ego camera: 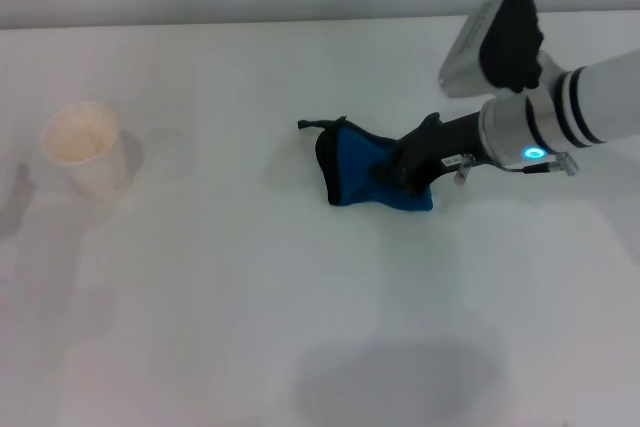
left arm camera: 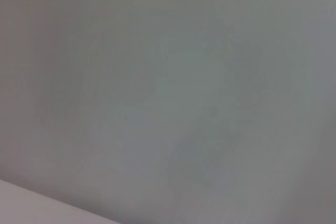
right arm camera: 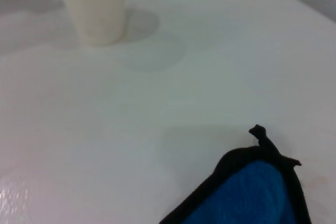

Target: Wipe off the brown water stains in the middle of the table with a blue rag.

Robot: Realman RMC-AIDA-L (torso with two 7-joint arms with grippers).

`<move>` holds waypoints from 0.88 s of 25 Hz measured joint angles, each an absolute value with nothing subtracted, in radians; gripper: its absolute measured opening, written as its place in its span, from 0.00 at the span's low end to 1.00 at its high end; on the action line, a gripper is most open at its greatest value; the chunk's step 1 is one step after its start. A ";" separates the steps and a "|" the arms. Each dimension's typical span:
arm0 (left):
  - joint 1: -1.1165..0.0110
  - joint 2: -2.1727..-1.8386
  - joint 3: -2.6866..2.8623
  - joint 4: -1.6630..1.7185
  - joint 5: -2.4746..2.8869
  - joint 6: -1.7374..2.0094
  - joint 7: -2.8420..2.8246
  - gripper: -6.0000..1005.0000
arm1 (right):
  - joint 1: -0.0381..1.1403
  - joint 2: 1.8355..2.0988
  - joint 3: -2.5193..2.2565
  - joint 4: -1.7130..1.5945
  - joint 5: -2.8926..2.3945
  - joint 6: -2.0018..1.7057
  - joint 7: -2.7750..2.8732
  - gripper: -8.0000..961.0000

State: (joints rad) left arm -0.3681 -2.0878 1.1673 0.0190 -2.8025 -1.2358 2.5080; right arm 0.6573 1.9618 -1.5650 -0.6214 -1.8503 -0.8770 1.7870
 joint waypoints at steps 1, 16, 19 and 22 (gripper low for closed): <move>-0.368 -2.088 1.167 0.019 -2.803 -1.236 2.508 0.89 | 0.662 1.965 -1.565 -0.621 -1.868 -0.878 1.788 0.10; -0.370 -2.088 1.167 0.020 -2.803 -1.235 2.508 0.89 | 0.668 1.977 -1.563 -0.667 -1.941 -0.926 1.785 0.17; -0.370 -2.088 1.167 0.020 -2.803 -1.236 2.508 0.89 | 0.655 1.981 -1.549 -0.691 -1.938 -0.926 1.785 0.28; -0.370 -2.088 1.167 0.020 -2.803 -1.238 2.508 0.89 | 0.629 1.988 -1.492 -0.720 -1.937 -0.946 1.784 0.40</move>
